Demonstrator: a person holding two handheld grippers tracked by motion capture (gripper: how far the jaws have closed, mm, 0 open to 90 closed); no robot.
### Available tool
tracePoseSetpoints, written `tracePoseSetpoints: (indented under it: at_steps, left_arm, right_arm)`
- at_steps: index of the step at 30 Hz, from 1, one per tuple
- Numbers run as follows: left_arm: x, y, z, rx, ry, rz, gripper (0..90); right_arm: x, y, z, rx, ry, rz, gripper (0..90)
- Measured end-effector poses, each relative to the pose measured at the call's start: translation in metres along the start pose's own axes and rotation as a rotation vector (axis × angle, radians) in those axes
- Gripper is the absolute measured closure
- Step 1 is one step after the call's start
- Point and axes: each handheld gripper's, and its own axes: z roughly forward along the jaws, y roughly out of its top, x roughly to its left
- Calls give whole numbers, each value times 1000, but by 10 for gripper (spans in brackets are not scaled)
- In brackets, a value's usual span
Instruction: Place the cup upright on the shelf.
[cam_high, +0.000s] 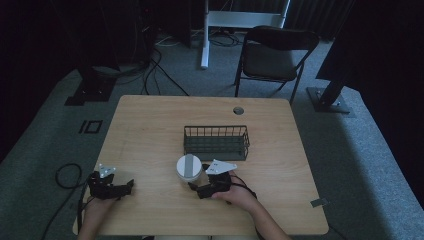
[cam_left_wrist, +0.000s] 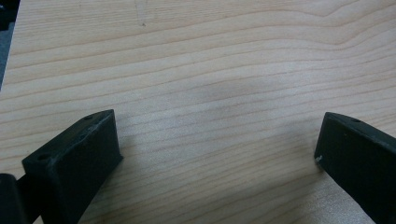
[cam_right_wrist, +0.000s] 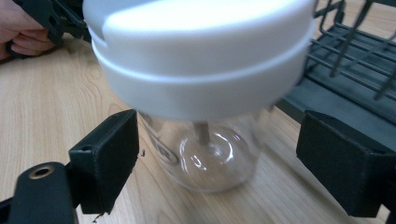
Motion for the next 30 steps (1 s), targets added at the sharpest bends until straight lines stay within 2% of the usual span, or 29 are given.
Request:
tracePoseSetpoints:
  at_steps: [9,20,26,30]
  left_arm:
    - [0,0,0,0,0,0,2]
    - [0,0,0,0,0,0,2]
    - [0,0,0,0,0,0,2]
    - [0,0,0,0,0,0,2]
  right_arm:
    - [5,9,12,-35,23,-9,129]
    - [9,9,22,-43,-8,-16,151]
    - [11,13,21,-30,-32,-40,182]
    - [10,14,20,-23,-44,-37,183]
